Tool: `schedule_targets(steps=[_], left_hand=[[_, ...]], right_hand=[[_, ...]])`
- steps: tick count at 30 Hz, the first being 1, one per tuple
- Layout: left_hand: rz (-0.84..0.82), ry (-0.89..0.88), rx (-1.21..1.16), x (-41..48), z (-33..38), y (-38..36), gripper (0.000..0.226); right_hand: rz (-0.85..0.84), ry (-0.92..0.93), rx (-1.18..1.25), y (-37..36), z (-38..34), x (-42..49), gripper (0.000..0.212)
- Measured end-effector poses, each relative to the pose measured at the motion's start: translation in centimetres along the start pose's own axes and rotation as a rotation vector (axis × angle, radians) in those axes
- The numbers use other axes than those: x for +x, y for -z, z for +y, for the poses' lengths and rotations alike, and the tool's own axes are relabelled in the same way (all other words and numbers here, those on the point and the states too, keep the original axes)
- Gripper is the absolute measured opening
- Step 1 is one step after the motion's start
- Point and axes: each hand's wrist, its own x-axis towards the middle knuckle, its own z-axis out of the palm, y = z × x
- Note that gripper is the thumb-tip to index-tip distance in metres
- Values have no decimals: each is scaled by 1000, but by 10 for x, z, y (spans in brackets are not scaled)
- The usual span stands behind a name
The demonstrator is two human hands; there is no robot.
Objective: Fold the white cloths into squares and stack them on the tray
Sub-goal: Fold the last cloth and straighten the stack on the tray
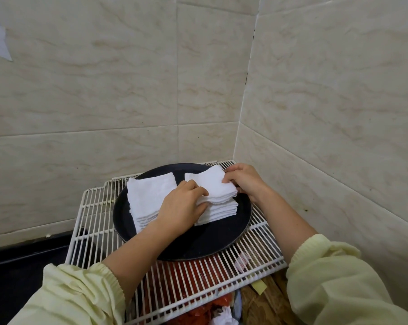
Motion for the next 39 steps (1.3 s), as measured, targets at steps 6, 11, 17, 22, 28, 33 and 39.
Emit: schedule_targets(steps=[6, 11, 17, 22, 28, 33, 39], left_hand=[[-14, -5, 13, 1, 1, -4, 35], [-7, -31, 7, 1, 2, -5, 37], [145, 139, -226, 9, 2, 6, 36], [-77, 671, -953, 26, 13, 14, 63], [-193, 920, -1431, 34, 13, 2, 64], [-245, 975, -1460, 31, 18, -9, 62], [-222, 990, -1456, 24, 21, -10, 73]], right_hand=[[-23, -56, -150, -1, 6, -1, 21], [-13, -55, -127, 2, 9, -1, 20], [51, -1, -47, 2, 5, 0, 6], [-51, -96, 100, -7, 8, -6, 17], [-88, -143, 382, -16, 12, -15, 27], [-163, -193, 456, -23, 13, -20, 31], [-124, -121, 368, -20, 12, -20, 42]])
